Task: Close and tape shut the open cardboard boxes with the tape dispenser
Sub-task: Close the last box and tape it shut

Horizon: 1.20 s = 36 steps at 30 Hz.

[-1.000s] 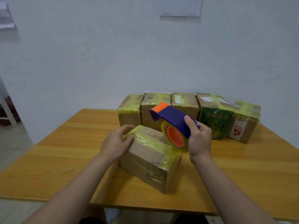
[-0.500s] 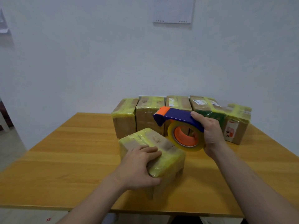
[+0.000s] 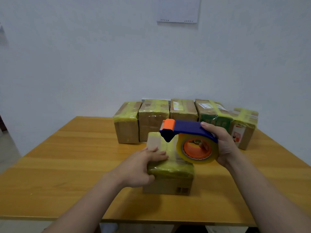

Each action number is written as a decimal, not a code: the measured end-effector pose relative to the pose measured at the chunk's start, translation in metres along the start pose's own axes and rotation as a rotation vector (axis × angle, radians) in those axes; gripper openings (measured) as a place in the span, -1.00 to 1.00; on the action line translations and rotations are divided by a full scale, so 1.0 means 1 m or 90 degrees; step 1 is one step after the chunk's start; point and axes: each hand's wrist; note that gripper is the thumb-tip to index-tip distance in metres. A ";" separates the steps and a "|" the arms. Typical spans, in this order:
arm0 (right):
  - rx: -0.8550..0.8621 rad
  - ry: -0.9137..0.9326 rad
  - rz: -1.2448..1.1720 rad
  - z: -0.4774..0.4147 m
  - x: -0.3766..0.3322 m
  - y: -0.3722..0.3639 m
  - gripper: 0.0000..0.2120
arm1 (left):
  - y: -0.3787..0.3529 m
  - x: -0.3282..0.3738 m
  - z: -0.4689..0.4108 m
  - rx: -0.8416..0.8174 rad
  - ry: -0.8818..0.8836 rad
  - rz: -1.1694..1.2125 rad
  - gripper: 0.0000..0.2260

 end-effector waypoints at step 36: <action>-0.200 0.108 0.000 0.012 -0.025 -0.016 -0.68 | 0.021 0.043 -0.001 0.071 0.110 1.387 -0.28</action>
Point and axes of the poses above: each hand's wrist, its own z-axis away from the middle knuckle, its own y-axis out of the back of the hand, x = y × z, and after that the axes turned 2 degrees about -z, right-handed
